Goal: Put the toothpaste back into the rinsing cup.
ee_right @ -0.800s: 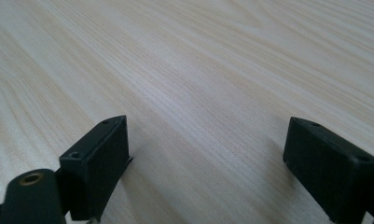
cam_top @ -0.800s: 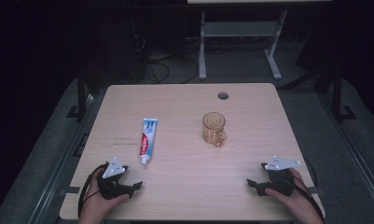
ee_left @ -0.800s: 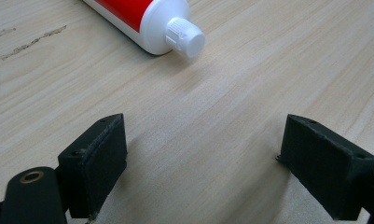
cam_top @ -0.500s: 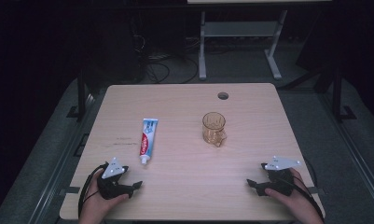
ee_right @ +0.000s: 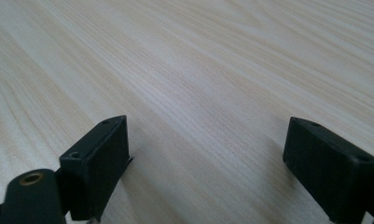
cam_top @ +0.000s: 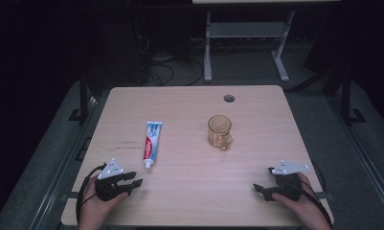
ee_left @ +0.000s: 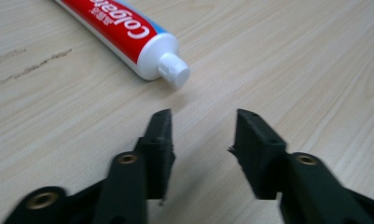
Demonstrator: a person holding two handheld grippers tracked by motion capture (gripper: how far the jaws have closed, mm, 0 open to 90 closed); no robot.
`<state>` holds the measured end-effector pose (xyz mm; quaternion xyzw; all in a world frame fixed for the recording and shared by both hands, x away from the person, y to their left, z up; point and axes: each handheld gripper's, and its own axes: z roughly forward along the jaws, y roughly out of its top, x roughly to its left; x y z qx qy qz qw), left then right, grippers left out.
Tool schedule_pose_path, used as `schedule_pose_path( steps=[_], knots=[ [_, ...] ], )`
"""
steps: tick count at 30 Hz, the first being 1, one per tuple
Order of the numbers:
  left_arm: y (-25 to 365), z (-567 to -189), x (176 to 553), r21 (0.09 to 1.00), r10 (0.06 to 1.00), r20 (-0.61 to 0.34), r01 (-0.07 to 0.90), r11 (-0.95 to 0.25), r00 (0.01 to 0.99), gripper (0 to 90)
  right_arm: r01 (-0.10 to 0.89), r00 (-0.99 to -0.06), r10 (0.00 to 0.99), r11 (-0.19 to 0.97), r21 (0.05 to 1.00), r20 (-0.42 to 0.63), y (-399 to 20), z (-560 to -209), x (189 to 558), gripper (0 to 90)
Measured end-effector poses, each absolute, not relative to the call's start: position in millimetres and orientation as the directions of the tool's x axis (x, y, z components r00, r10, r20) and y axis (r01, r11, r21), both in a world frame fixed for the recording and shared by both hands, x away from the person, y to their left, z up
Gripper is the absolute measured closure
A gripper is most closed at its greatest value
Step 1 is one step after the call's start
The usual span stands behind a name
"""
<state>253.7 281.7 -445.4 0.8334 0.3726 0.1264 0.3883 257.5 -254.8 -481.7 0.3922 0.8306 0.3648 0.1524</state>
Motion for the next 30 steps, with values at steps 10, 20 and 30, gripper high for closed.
schedule_pose_path(
  steps=[10, 20, 30],
  knots=[
    [281.8, -431.9, 258.6, 0.722, 0.718, -0.152, 0.572, -0.388, 0.679, 90.0, 0.544, -0.642, 0.766, 0.422, 0.725, 0.036, -254.7, -481.7, 257.5, 13.3],
    [271.9, -420.9, 270.1, 0.738, 0.698, -0.148, 0.548, -0.394, 0.701, 90.0, 0.543, -0.642, 0.766, 0.422, 0.726, 0.035, -254.8, -481.7, 257.7, 13.3],
    [252.2, -415.5, 291.5, 0.744, 0.673, -0.131, 0.521, -0.418, 0.728, 90.0, 0.54, -0.644, 0.764, 0.424, 0.727, 0.032, -255.0, -482.0, 258.3, 13.3]
  ],
)
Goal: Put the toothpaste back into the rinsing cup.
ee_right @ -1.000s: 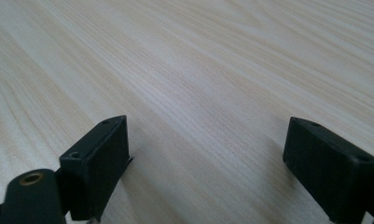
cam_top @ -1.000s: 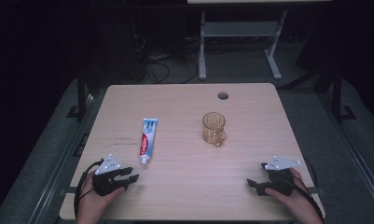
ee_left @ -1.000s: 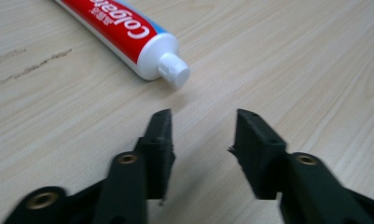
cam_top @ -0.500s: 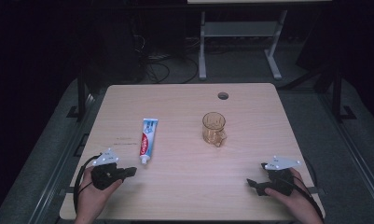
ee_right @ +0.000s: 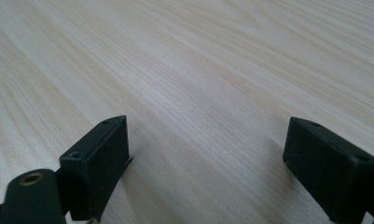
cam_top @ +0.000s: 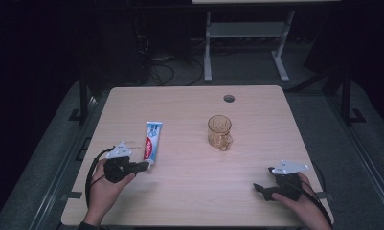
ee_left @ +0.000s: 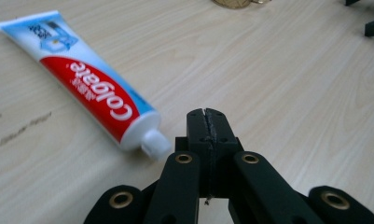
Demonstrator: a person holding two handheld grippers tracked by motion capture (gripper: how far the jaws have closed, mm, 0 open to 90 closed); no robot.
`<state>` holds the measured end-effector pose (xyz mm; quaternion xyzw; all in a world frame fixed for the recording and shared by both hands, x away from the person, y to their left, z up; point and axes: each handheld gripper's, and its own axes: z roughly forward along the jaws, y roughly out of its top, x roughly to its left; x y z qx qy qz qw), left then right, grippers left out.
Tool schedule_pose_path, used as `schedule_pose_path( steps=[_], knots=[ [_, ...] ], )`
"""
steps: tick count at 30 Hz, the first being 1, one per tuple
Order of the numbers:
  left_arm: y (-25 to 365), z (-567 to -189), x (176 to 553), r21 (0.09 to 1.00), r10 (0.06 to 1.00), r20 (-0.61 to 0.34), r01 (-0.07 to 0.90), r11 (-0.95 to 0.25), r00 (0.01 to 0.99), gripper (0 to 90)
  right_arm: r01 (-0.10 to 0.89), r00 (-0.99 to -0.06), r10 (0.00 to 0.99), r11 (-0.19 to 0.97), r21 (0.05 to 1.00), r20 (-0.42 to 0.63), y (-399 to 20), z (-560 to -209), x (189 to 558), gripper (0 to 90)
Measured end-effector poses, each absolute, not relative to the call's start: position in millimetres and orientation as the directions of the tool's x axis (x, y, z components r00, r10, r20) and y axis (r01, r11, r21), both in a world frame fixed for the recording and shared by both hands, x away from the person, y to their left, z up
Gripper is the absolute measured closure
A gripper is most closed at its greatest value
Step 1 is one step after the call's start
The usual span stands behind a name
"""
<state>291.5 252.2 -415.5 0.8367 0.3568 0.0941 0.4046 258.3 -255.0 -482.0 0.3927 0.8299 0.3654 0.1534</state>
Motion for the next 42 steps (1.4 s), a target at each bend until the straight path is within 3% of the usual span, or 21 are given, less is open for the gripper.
schedule_pose_path(
  steps=[28, 42],
  knots=[
    [216.9, -432.0, 348.5, 0.73, 0.662, -0.096, 0.504, -0.461, 0.744, 90.0, 0.541, -0.644, 0.764, 0.426, 0.726, 0.031, -255.2, -481.8, 258.2, 13.3],
    [221.1, -448.5, 353.5, 0.681, 0.675, -0.083, 0.536, -0.499, 0.733, 90.0, 0.538, -0.647, 0.762, 0.427, 0.727, 0.032, -254.8, -481.9, 258.5, 13.3]
  ],
)
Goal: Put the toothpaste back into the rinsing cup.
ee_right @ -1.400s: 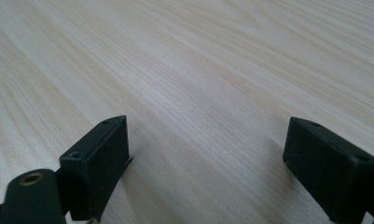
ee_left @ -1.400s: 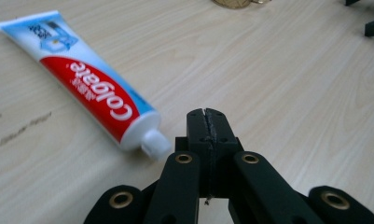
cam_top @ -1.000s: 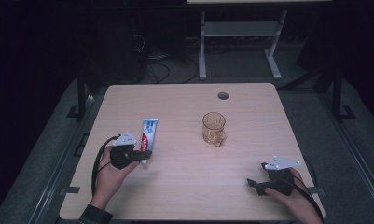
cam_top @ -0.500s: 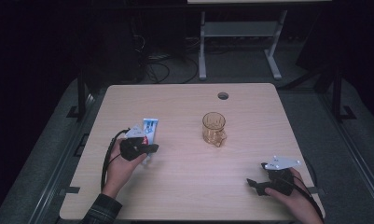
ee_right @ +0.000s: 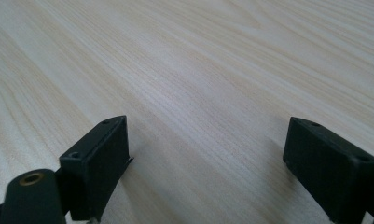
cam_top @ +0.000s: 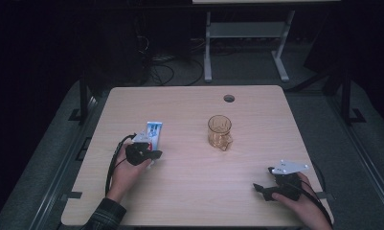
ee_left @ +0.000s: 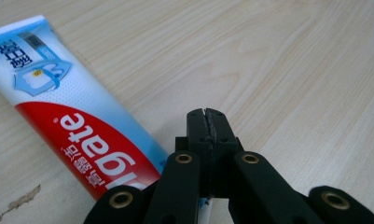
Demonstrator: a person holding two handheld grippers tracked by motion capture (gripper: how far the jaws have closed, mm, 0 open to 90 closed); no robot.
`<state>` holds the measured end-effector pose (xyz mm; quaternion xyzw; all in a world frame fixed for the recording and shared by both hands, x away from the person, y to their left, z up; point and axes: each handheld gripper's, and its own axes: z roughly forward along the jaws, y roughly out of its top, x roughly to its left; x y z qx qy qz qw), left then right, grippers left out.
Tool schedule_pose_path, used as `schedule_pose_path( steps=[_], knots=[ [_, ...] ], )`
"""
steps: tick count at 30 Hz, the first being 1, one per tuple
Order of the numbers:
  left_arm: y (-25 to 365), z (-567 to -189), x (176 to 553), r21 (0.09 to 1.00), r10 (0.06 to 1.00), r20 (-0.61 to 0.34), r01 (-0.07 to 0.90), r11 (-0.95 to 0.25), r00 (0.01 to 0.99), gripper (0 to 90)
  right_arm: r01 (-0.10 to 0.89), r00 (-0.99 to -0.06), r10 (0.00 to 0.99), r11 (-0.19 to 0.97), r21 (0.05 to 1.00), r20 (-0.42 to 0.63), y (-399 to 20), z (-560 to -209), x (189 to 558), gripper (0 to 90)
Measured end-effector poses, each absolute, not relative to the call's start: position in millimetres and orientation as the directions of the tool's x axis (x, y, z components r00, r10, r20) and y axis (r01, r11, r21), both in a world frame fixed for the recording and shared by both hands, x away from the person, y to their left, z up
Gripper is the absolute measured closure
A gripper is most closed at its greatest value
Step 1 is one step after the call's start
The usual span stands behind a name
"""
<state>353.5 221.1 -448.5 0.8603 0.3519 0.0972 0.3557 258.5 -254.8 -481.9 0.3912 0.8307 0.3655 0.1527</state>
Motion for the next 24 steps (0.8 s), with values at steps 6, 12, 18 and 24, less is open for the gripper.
schedule_pose_path(
  steps=[6, 12, 18, 24],
  knots=[
    [223.4, -450.8, 353.2, 0.676, 0.679, -0.072, 0.536, -0.505, 0.731, 90.0, 0.538, -0.651, 0.759, 0.429, 0.726, 0.033, -254.7, -481.8, 258.4, 13.3],
    [228.7, -451.6, 353.0, 0.666, 0.692, -0.059, 0.545, -0.509, 0.719, 90.0, 0.538, -0.652, 0.757, 0.43, 0.726, 0.035, -254.7, -481.8, 258.4, 13.3],
    [238.0, -450.8, 353.0, 0.662, 0.707, -0.044, 0.55, -0.509, 0.706, 90.0, 0.537, -0.653, 0.757, 0.429, 0.726, 0.036, -254.7, -481.9, 258.5, 13.3],
    [248.5, -451.0, 352.4, 0.664, 0.723, -0.044, 0.561, -0.495, 0.69, 90.0, 0.537, -0.653, 0.757, 0.428, 0.726, 0.037, -254.6, -481.9, 258.5, 13.3]
  ],
)
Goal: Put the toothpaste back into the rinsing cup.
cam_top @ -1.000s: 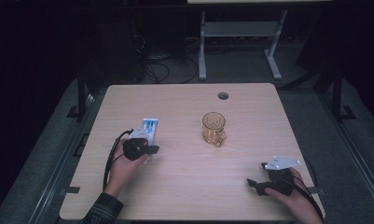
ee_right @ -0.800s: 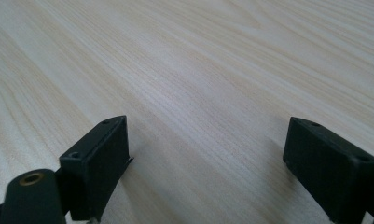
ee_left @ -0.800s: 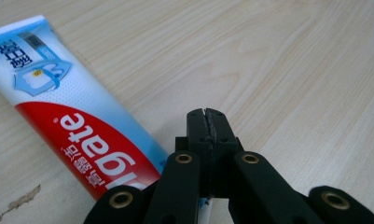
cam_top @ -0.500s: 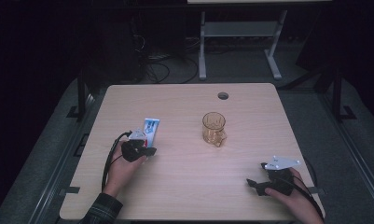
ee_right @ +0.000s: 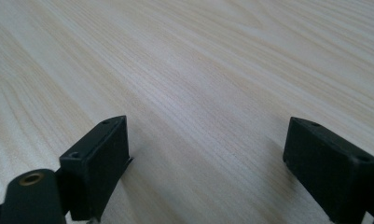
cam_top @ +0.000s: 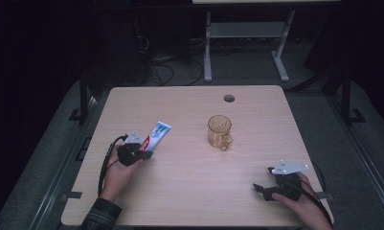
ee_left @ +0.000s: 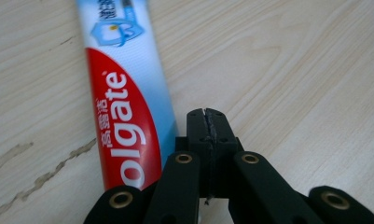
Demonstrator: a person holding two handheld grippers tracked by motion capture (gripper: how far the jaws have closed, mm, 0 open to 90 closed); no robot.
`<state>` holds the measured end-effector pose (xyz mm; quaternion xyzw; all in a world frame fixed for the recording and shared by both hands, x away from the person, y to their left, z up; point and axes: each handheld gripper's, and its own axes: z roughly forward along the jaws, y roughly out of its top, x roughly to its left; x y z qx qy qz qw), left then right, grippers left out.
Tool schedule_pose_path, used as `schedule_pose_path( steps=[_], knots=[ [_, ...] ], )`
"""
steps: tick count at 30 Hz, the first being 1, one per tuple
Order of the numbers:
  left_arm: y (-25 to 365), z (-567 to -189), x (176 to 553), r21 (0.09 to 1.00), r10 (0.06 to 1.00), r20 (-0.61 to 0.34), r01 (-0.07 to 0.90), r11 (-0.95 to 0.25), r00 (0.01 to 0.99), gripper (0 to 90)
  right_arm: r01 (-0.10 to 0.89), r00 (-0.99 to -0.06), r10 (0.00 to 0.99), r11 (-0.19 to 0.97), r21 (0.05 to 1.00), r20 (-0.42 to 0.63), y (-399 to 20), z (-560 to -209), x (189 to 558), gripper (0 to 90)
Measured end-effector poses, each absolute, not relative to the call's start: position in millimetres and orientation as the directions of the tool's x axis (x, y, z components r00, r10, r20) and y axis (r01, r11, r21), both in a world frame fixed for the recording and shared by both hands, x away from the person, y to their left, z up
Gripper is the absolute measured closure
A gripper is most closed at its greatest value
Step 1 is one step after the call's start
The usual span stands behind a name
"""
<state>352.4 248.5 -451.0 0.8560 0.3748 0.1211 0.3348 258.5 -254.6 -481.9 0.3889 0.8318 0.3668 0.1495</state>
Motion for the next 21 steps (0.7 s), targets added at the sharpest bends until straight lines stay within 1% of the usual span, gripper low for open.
schedule_pose_path(
  steps=[11, 19, 21],
  knots=[
    [264.8, -448.9, 351.2, 0.675, 0.753, -0.052, 0.578, -0.457, 0.656, 90.0, 0.537, -0.653, 0.756, 0.428, 0.726, 0.037, -254.6, -481.9, 258.4, 13.3],
    [263.5, -441.6, 348.8, 0.681, 0.735, -0.051, 0.562, -0.469, 0.676, 90.0, 0.537, -0.653, 0.756, 0.429, 0.726, 0.037, -254.6, -481.9, 258.4, 13.3],
    [263.2, -437.5, 347.9, 0.687, 0.733, -0.054, 0.558, -0.466, 0.678, 87.9, 0.537, -0.653, 0.756, 0.428, 0.726, 0.037, -254.6, -481.9, 258.4, 13.3]
  ],
)
